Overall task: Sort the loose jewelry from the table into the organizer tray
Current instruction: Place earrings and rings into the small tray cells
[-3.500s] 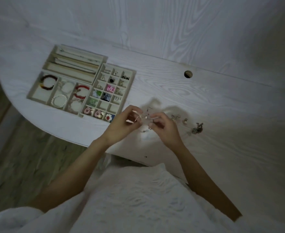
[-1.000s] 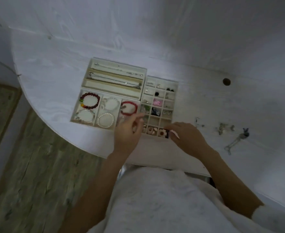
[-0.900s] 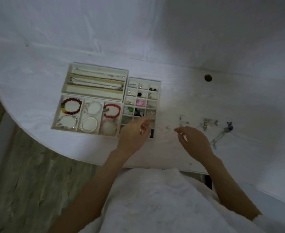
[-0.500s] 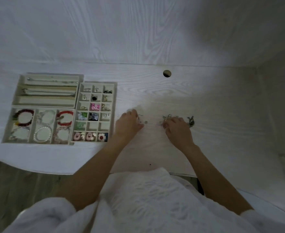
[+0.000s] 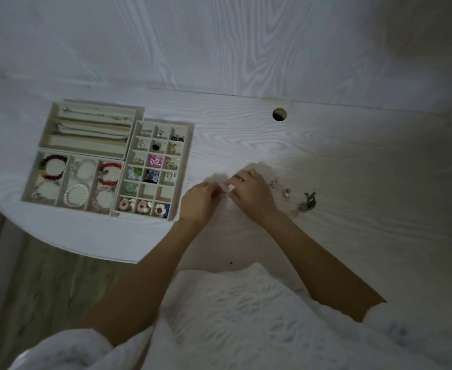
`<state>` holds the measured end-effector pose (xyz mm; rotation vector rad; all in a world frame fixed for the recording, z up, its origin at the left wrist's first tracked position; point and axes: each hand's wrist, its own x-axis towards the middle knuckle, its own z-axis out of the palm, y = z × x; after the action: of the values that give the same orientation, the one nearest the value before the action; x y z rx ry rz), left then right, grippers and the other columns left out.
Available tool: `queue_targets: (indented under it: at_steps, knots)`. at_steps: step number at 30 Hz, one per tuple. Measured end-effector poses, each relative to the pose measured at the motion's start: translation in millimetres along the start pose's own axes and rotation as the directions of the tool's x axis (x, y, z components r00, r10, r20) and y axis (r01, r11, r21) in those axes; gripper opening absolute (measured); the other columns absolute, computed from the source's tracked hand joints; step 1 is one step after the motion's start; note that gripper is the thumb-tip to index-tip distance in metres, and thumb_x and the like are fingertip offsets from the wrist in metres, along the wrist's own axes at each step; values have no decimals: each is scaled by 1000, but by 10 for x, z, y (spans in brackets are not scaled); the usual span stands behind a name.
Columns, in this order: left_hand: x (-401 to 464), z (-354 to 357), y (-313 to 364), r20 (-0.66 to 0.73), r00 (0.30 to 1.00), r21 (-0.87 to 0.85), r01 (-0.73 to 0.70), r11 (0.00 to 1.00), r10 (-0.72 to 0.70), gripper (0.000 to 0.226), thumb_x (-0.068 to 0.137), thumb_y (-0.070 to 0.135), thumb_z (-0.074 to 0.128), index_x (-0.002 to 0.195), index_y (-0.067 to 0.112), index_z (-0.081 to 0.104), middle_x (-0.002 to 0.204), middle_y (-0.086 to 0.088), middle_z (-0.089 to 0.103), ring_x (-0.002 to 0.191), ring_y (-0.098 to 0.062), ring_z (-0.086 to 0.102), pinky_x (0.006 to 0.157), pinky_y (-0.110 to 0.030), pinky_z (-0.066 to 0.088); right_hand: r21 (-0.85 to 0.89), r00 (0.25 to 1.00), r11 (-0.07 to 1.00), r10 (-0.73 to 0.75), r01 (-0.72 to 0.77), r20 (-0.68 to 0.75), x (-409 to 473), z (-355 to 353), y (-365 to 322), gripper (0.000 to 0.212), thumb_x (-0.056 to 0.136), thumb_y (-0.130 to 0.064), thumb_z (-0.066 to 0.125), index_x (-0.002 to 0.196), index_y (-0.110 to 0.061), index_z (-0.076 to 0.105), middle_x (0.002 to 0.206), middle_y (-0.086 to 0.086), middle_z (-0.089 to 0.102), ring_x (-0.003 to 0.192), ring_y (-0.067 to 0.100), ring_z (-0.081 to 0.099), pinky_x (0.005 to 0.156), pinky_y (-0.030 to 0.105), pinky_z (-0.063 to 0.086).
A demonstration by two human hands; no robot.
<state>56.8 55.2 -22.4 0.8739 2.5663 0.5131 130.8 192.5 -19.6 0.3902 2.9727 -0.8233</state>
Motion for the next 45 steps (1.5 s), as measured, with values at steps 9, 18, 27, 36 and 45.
queue_targets:
  at_steps: [9,18,27,36,45]
  knots:
    - [15,-51,-81,7,1000,-77,24,997,-23,14,88,19,60,101,13,62,95,-3,69,84,-23,64,71,-35,51,-34,995,998,-50,53,81,173,57,-84,9,83,-12,62,81,-9,70,85,8,62,86,28,50,74,36,42]
    - [54,-132,-113,23,979,-617,173,768,-201,12,84,10,69,95,14,64,91,5,67,82,-6,63,77,-12,49,67,996,997,29,-24,-79,65,9,-9,15,83,-7,60,96,-12,66,92,3,63,87,21,50,76,26,37]
    - [18,-400,2,173,955,-868,264,420,-241,20,87,5,64,107,10,63,88,-2,66,80,-4,64,63,-11,47,664,958,695,260,-275,125,91,-105,-208,18,83,-10,66,100,-17,60,90,0,70,85,10,65,69,14,46]
    - [-312,-353,-236,102,981,-637,194,746,-167,7,84,17,71,89,20,68,78,7,70,74,-6,68,74,-23,54,603,951,738,274,-303,143,-123,-44,-243,2,83,-15,69,84,-15,67,75,-6,68,67,6,64,63,15,48]
    - [-712,-464,-620,-105,978,-500,107,859,-182,4,83,18,72,85,19,69,79,13,65,71,-1,60,65,-7,42,478,990,867,101,-138,102,-37,-11,-570,13,81,-4,67,90,-13,71,77,-4,63,63,1,53,61,10,41]
